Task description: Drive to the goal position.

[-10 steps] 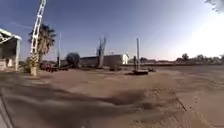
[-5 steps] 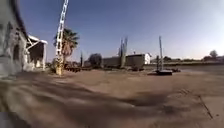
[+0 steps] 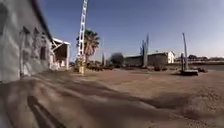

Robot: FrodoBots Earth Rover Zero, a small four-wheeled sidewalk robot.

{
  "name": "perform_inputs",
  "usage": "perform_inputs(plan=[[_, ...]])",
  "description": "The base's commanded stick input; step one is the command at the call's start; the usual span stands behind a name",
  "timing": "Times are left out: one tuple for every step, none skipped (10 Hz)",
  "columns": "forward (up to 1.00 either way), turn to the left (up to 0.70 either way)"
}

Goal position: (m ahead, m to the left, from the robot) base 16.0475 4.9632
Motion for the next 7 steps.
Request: perform_inputs(plan=[[0.45, 0.1], [0.45, 0.02], [0.7, 0.0], [0.7, 0.0], [0.7, 0.0], [0.7, 0.0], [0.7, 0.0]])
